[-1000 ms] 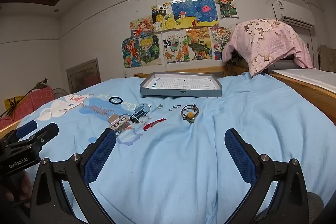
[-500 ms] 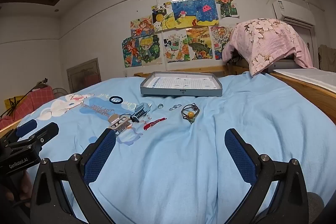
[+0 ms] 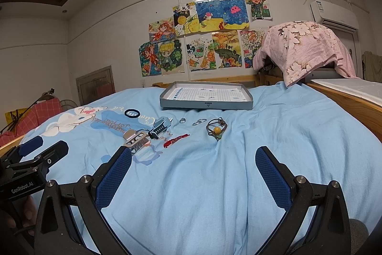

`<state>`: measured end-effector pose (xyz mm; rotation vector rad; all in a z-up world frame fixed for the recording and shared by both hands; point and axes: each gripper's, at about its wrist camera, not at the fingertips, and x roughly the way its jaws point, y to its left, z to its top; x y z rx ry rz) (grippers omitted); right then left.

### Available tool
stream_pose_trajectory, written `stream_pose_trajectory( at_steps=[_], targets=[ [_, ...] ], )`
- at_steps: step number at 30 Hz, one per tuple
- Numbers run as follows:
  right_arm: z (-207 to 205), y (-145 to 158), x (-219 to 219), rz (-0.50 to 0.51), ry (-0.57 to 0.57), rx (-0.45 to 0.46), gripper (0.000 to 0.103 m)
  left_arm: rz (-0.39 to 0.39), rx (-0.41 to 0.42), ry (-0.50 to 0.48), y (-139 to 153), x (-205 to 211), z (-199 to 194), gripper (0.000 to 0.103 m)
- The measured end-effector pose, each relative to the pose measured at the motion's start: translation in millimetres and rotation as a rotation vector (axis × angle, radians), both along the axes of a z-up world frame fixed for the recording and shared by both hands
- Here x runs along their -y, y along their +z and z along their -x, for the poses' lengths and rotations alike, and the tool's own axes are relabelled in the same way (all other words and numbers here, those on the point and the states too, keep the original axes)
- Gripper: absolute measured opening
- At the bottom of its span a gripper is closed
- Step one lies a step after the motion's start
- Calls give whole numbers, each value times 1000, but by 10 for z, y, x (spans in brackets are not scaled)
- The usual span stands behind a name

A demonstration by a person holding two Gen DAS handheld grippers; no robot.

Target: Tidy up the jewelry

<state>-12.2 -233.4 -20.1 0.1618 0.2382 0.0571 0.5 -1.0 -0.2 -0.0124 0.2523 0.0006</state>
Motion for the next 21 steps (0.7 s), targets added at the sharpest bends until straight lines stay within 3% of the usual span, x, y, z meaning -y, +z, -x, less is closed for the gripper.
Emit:
stream_pose_trajectory(
  at_steps=[21],
  targets=[
    [-12, -11, -11, 1, 1, -1, 102, -7, -1, -1, -3, 8, -1, 103]
  ],
)
